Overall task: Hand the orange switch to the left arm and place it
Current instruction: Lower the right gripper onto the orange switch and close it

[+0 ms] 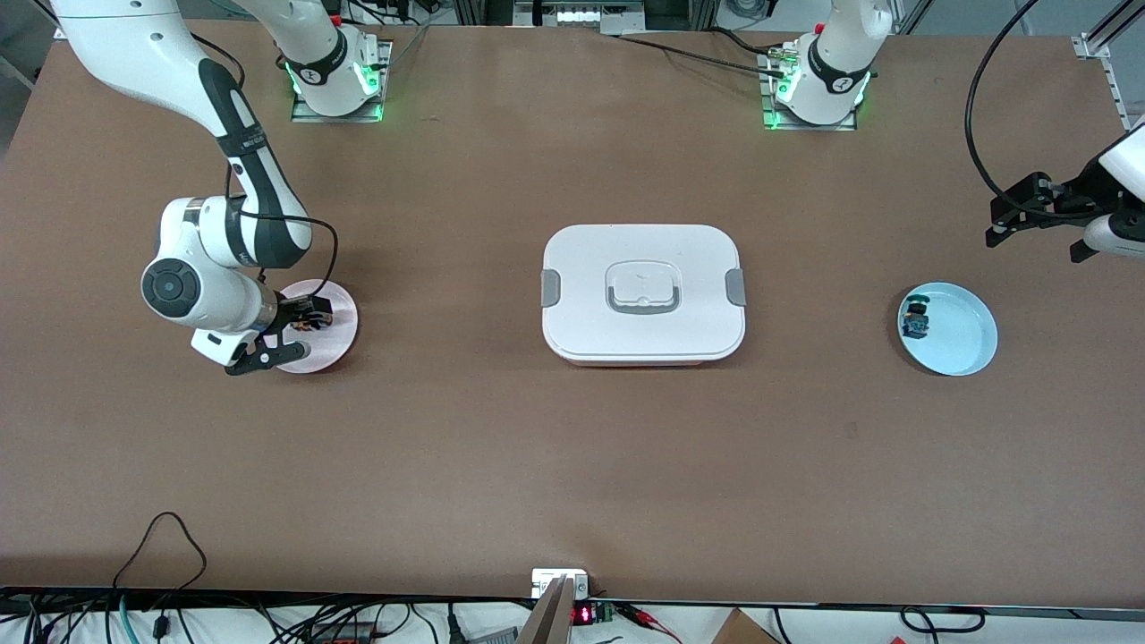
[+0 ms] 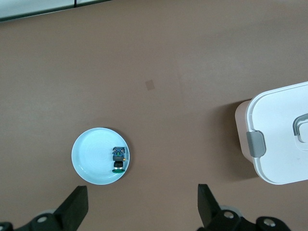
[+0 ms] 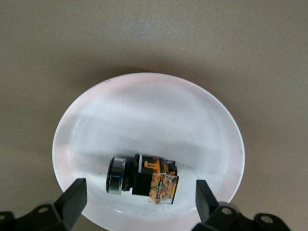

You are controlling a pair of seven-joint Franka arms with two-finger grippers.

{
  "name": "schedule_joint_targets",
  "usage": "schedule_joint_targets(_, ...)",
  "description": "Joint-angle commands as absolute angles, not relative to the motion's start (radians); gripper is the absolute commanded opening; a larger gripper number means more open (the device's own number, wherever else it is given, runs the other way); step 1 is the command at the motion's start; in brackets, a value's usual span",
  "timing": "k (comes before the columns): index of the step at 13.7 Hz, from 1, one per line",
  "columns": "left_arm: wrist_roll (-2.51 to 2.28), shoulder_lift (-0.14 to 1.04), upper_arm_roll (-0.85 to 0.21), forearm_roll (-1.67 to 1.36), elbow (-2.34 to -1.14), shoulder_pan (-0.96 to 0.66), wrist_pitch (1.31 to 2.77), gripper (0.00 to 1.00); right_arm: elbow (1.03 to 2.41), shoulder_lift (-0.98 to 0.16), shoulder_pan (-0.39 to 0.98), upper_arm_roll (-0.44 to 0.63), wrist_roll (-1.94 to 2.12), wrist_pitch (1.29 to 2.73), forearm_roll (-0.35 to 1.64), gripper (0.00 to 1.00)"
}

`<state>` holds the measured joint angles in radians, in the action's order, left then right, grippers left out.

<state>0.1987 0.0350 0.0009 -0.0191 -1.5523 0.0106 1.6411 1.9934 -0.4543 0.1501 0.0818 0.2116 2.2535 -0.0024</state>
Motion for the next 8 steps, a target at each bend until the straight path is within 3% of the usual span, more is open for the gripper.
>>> schedule_joint_targets(1, 0.187, 0.052, 0.002, 0.002, -1.516, 0.003, 1.615, 1.00, 2.020, -0.452, 0.134, 0.077, 0.224, 2.270, 0.046, 1.00)
schedule_joint_targets(8, 0.187, 0.052, 0.002, 0.002, -1.516, 0.002, 1.615, 1.00, 2.022, -0.476, 0.126, 0.078, 0.206, 2.272, 0.091, 1.00)
